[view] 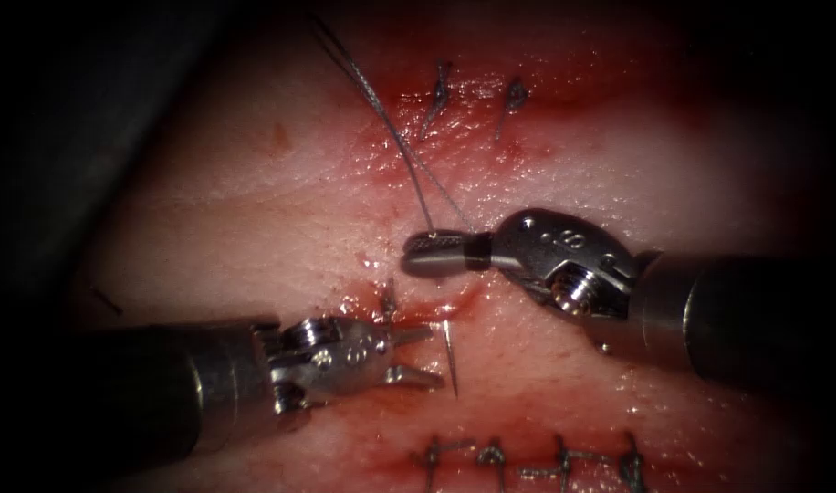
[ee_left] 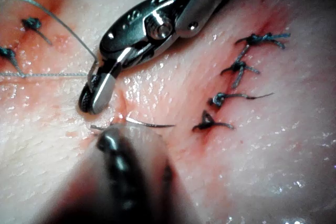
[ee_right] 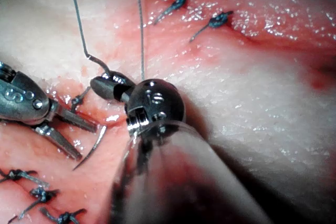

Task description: Wound Closure

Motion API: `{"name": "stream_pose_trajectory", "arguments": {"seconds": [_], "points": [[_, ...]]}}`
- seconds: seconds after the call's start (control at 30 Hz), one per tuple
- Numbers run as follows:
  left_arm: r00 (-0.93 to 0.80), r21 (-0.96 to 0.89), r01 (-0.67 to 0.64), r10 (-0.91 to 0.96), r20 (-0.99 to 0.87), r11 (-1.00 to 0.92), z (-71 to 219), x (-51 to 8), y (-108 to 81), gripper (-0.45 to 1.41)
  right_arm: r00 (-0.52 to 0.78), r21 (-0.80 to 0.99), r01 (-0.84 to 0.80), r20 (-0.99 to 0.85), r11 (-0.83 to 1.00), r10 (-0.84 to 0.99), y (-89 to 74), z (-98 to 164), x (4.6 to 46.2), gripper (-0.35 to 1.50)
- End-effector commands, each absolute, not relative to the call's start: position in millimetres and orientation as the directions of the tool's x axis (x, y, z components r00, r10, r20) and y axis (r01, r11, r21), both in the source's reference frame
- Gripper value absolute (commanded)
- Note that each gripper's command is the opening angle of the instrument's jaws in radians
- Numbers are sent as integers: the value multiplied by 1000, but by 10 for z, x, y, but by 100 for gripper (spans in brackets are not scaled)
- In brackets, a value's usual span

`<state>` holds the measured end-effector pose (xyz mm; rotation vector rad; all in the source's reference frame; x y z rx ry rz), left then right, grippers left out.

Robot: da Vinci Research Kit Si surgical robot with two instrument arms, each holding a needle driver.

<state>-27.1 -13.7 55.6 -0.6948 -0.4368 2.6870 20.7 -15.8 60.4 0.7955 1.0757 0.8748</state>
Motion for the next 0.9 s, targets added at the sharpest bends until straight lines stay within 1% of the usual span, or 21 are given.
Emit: {"name": "stream_pose_trajectory", "arguments": {"seconds": [0.03,0.07,0.1,0.17,0.2,0.27,0.37,0.43,0.47,0.57,0.67,0.77,0.9], "points": [[-825,-365,-229,379,-420,-903,561,-277,-138,37,197,881,-195,-395,431,897,-157,606,213,-35],[-820,-357,-226,374,-433,-907,560,-278,-136,36,126,888,-183,-405,422,906,-149,604,212,2],[-820,-357,-226,374,-433,-907,560,-278,-136,36,126,888,-183,-405,422,906,-149,604,212,2],[-820,-341,-209,354,-450,-917,558,-279,-134,36,35,887,-198,-420,418,907,-136,603,210,83],[-818,-330,-200,343,-462,-923,557,-280,-133,36,12,883,-193,-433,427,901,-129,603,209,101],[-817,-308,-175,313,-485,-935,554,-282,-132,34,-26,874,-198,-457,444,889,-113,602,205,116],[-811,-259,-142,262,-523,-955,549,-285,-129,32,-68,863,-210,-481,459,874,-89,603,199,130],[-803,-183,-89,179,-568,-979,543,-287,-124,30,-101,868,-214,-476,448,874,-69,604,192,131],[-803,-183,-89,179,-568,-979,543,-287,-124,30,-101,868,-214,-476,448,874,-69,604,192,131],[-790,-97,-38,90,-607,-995,536,-290,-119,29,-119,874,-204,-469,440,875,-55,605,183,131],[-775,-29,-15,30,-631,-999,529,-291,-117,27,-135,876,-200,-468,438,874,-49,608,175,130],[-758,32,-21,-5,-652,-999,524,-294,-113,27,-137,873,-211,-471,439,872,-51,611,170,126],[-746,68,-44,-13,-665,-997,524,-301,-108,27,-137,870,-218,-477,443,868,-55,615,167,123]]}}
